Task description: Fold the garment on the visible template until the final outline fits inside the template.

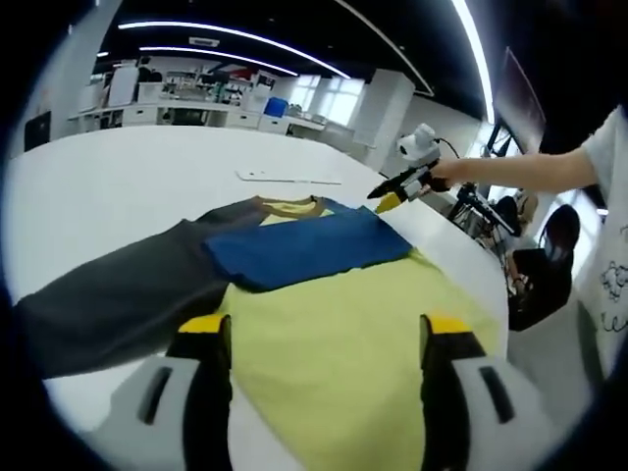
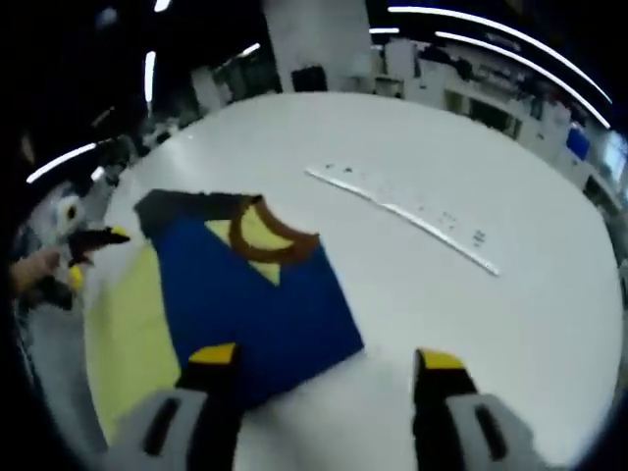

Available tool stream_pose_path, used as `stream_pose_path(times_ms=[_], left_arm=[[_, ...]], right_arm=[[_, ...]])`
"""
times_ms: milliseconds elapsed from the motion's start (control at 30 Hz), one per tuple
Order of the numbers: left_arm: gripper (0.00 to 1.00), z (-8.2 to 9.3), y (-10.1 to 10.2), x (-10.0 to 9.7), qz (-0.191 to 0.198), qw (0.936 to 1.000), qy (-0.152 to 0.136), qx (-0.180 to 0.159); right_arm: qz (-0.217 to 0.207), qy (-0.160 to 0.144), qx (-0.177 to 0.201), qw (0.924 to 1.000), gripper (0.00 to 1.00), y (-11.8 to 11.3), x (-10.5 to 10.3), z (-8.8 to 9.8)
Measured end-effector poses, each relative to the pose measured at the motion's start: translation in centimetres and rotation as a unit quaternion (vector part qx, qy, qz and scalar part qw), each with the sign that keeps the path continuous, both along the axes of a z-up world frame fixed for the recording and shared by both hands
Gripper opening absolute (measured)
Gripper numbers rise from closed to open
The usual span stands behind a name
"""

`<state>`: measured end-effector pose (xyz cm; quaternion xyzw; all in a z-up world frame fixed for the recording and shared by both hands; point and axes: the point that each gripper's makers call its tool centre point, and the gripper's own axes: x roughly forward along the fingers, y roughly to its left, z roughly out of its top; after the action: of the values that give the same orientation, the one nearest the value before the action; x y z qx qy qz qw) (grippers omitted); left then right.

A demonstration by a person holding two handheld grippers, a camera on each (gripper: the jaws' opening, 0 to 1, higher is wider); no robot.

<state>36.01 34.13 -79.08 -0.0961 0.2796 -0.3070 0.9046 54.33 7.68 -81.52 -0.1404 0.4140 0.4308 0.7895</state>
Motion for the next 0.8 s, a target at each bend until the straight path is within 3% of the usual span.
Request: stream_pose_path(times_ms=[167,400,633,800], left_arm=[[0.76,0.2,0.0,-0.4,-0.002,1.0000,0.004,0.001],[0.76,0.6,0.7,-0.4,-0.002,1.0000,0.000,0.002],[0.77,0.6,1.2,-0.5,0.001,1.0000,0.000,0.006],[0.76,0.4,2.1,-0.8,0.005,1.0000,0.002,0.005]], right_arm=[[0.000,-0.021,0.043,0.9989,0.99,0.0,-2.2,1.2],[-0.006,-0.039,0.067,0.9969,0.99,-0.9,-6.0,2.7],[-0.009,-0.068,0.106,0.9920,0.99,-0.3,-8.8,4.9],[-0.009,-0.078,0.125,0.9890,0.99,0.3,-11.3,5.5]])
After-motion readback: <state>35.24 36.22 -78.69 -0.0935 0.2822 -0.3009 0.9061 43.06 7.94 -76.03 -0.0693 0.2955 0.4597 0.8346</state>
